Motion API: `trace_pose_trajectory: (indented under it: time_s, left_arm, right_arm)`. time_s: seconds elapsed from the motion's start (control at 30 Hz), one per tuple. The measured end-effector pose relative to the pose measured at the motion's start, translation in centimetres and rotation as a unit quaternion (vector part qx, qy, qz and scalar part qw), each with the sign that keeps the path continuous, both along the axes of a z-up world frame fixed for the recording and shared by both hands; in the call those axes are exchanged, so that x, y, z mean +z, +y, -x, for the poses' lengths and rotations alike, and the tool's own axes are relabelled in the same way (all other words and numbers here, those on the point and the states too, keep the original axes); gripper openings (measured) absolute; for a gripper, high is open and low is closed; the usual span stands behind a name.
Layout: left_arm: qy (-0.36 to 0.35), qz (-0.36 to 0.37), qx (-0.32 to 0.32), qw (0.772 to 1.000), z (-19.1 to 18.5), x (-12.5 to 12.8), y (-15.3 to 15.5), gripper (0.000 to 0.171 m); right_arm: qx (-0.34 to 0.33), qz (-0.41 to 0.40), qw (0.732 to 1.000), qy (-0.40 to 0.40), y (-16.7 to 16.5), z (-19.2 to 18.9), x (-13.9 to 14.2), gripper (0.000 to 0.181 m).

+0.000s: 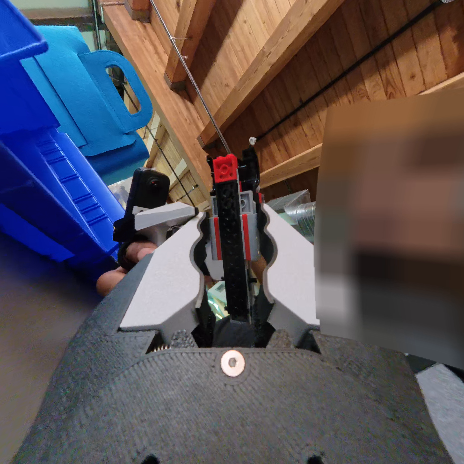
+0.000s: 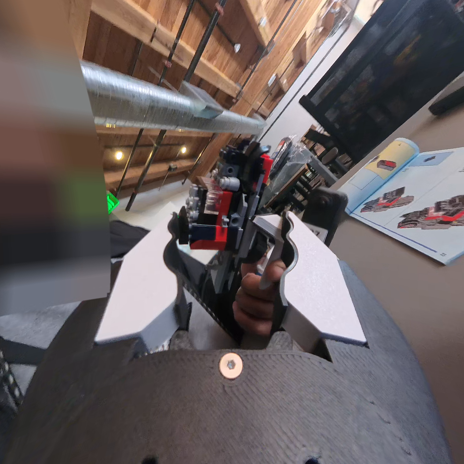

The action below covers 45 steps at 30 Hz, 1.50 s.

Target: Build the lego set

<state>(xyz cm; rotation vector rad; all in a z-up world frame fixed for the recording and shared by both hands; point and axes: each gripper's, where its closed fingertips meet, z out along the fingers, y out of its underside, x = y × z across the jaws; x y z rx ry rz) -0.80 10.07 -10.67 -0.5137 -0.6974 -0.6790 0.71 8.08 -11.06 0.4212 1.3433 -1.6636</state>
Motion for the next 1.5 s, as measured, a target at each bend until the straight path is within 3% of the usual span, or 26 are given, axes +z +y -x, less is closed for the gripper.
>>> trace_pose_trajectory:
  time_s: [0.23,0.6,0.87,1.13,1.5]
  left_arm:
    - [-0.113,-0.081,0.036,0.99,1.6,-0.9,0.0,0.041]
    - [-0.161,-0.121,0.06,0.978,1.2,1.1,1.7,0.041]
    - [-0.178,-0.13,0.072,0.973,0.9,1.5,2.7,0.041]
    - [-0.176,-0.13,0.085,0.972,-0.1,2.2,2.8,0.04]
    - [-0.179,-0.116,0.098,0.972,-0.5,1.9,2.0,0.04]
  right_arm:
    - [-0.078,-0.032,0.996,-0.025,0.5,2.2,-0.7,0.086]
    - [-0.192,-0.002,0.981,0.008,3.6,2.6,1.2,0.084]
    - [-0.281,-0.03,0.947,0.15,6.8,0.9,0.7,0.079]
    - [-0.329,-0.053,0.881,0.336,6.1,-0.9,1.8,0.057]
    - [-0.347,-0.052,0.868,0.351,4.6,-1.0,2.6,0.033]
